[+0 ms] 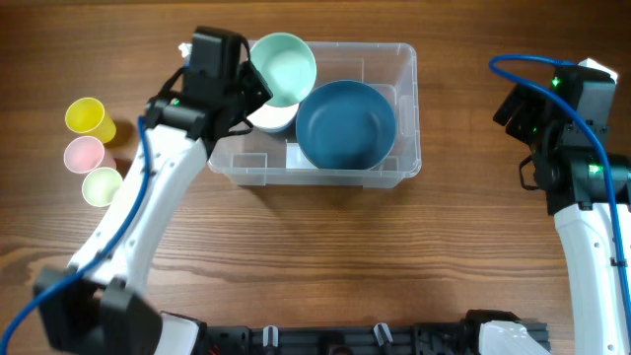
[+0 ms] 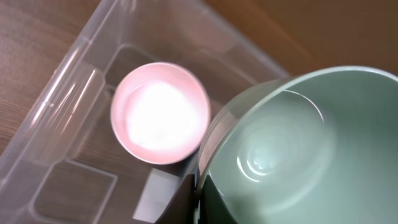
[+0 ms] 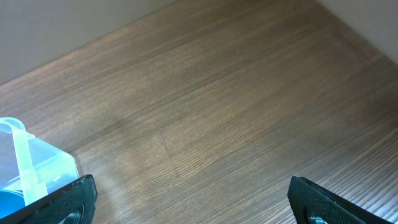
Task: Pack container
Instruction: 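Lift the mint green bowl and lower it into the bin, then release the bowl and move the left gripper to the mint cup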
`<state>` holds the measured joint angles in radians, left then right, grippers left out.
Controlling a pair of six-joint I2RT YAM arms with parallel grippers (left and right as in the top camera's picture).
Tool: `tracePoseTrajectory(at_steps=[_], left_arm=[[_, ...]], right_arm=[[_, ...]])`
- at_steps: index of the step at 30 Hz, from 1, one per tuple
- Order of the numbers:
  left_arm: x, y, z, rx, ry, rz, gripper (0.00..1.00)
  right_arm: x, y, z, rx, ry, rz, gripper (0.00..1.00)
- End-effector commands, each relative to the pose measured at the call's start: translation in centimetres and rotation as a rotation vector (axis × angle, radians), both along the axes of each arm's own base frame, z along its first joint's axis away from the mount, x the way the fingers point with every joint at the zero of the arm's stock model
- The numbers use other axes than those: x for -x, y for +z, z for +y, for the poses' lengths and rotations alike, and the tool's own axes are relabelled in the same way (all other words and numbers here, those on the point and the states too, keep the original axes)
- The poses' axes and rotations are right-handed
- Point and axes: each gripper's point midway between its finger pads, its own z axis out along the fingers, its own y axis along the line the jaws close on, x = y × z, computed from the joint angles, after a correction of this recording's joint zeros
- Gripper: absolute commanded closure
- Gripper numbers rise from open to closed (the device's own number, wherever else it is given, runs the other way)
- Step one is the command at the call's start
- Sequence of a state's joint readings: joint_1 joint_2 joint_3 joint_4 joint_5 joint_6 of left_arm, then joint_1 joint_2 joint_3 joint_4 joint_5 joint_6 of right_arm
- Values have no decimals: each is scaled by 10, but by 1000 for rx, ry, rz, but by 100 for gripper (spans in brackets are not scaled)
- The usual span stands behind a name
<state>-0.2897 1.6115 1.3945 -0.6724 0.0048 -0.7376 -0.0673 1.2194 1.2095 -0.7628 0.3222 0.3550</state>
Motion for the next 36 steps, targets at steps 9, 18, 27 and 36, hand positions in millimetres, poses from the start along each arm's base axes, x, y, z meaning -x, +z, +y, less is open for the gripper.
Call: tracePoseTrajectory(at_steps=[9, 18, 27, 36], left_arm=[[-17, -57, 20, -135, 107, 98, 96], [-15, -35, 36, -129, 130, 61, 34], [99, 32, 125, -302, 178, 180, 27], [157, 36, 189, -438, 360, 307, 27]], right_arm=[[0, 3, -3, 2, -20, -11, 1], [0, 3, -3, 3, -20, -11, 0], [0, 3, -3, 2, -20, -11, 0], [0, 3, -3, 2, -20, -11, 0]])
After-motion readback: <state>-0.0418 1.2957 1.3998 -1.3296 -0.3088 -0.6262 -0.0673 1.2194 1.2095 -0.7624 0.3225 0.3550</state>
